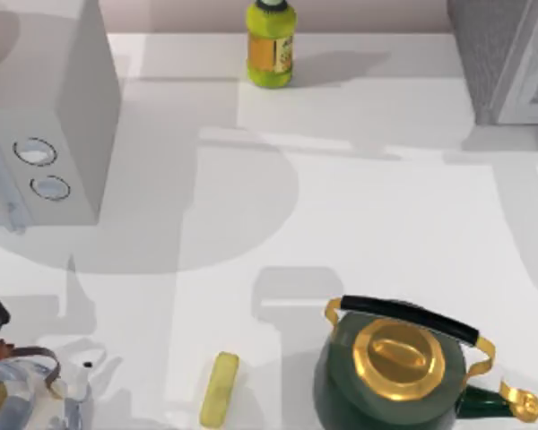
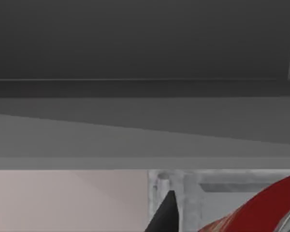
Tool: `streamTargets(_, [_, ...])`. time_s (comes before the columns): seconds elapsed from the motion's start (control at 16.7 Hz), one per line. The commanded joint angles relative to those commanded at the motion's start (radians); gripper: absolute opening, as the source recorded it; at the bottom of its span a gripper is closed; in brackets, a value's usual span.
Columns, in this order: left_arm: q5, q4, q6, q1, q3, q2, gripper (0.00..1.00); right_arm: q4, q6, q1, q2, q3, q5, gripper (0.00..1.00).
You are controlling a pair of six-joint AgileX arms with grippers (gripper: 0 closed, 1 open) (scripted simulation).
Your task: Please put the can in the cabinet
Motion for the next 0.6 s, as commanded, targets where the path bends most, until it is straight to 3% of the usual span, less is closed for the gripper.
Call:
streamTargets(0.3, [0.0, 0.0, 0.0, 0.0, 0.0, 0.0, 1.0, -0.084, 0.001, 0.029, 0.235, 0.284, 0.034, 0.0])
streamTargets(0.6, [0.0, 0.0, 0.0, 0.0, 0.0, 0.0, 1.0, -0.113, 0.002, 0.038, 0.313, 0.369, 0.045, 0.0])
